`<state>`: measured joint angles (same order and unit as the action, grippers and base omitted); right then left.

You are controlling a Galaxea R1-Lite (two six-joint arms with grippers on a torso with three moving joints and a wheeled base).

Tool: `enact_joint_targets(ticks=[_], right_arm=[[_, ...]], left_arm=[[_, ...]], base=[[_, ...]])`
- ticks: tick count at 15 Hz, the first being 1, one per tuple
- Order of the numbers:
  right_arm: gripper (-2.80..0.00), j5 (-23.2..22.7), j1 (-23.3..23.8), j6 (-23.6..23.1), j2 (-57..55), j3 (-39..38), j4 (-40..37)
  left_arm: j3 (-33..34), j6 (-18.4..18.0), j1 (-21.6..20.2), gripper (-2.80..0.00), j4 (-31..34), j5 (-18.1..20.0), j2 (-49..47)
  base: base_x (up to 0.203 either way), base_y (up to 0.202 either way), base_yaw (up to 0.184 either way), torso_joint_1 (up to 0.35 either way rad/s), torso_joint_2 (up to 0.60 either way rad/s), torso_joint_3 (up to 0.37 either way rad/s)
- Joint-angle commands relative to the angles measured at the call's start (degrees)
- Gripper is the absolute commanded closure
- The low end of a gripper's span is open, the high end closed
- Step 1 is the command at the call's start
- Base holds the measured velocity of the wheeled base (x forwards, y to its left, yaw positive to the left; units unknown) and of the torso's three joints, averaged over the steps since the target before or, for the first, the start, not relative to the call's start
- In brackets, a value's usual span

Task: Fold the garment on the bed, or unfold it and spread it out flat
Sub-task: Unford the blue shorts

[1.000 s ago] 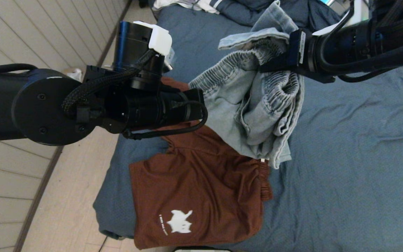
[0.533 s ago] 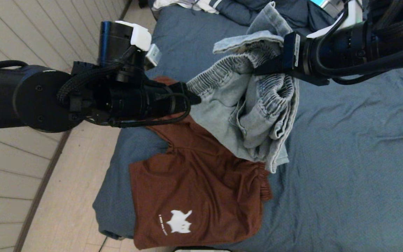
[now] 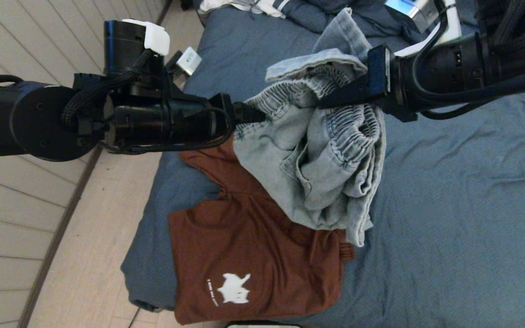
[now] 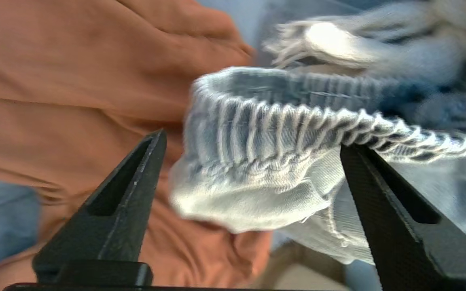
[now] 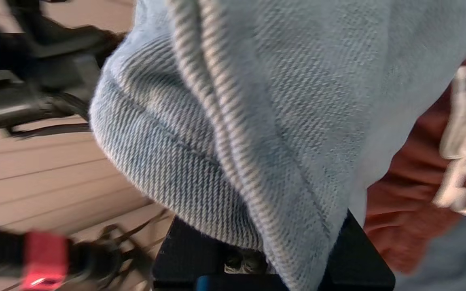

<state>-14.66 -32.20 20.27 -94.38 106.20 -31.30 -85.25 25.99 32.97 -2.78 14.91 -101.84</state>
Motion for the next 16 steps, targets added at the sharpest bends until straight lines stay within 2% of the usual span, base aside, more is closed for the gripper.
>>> enact_joint_targets(ticks=[1, 3, 4, 6, 8, 12, 16], right_arm=[[0.0, -3.3, 0.7, 0.7, -0.2, -0.3, -0.3], [0.0, -4.3, 1.4, 0.8, -0.2, -0.3, -0.8], [0.0, -4.6, 1.4, 0.8, -0.2, -0.3, -0.9], [0.0, -4.9, 1.4, 0.8, -0.3, -0.3, -0.8], [0.0, -4.9, 1.3, 0.8, -0.2, -0.3, -0.8], [0.0, -5.6, 1.1, 0.8, -0.2, -1.1, -0.8], [0.0, -6.1, 0.4, 0.8, -0.5, -1.1, -0.9]], left_arm=[[0.5, 0.2, -2.1, -2.8, -0.1, 5.6, -0.8], [0.4, 0.2, -4.9, -2.8, -0.1, 11.5, -2.3], [0.3, 0.1, -6.0, -2.8, -0.1, 12.5, -2.9], [0.1, 0.0, -8.5, -2.8, -0.2, 12.7, -3.2], [-0.3, 0.1, -9.5, -2.8, -0.2, 14.9, -3.2], [-0.4, 0.4, -9.2, -2.8, -0.2, 15.8, -2.6], [0.1, 1.3, -6.8, -2.8, -0.1, 15.8, -1.3]], base=[[0.0, 0.0, 0.0, 0.0, 0.0, 0.0], [0.0, 0.0, 0.0, 0.0, 0.0, 0.0], [0.0, 0.0, 0.0, 0.0, 0.0, 0.0], [0.0, 0.0, 0.0, 0.0, 0.0, 0.0], [0.0, 0.0, 0.0, 0.0, 0.0, 0.0], [0.0, 0.0, 0.0, 0.0, 0.0, 0.0], [0.0, 0.0, 0.0, 0.0, 0.0, 0.0]])
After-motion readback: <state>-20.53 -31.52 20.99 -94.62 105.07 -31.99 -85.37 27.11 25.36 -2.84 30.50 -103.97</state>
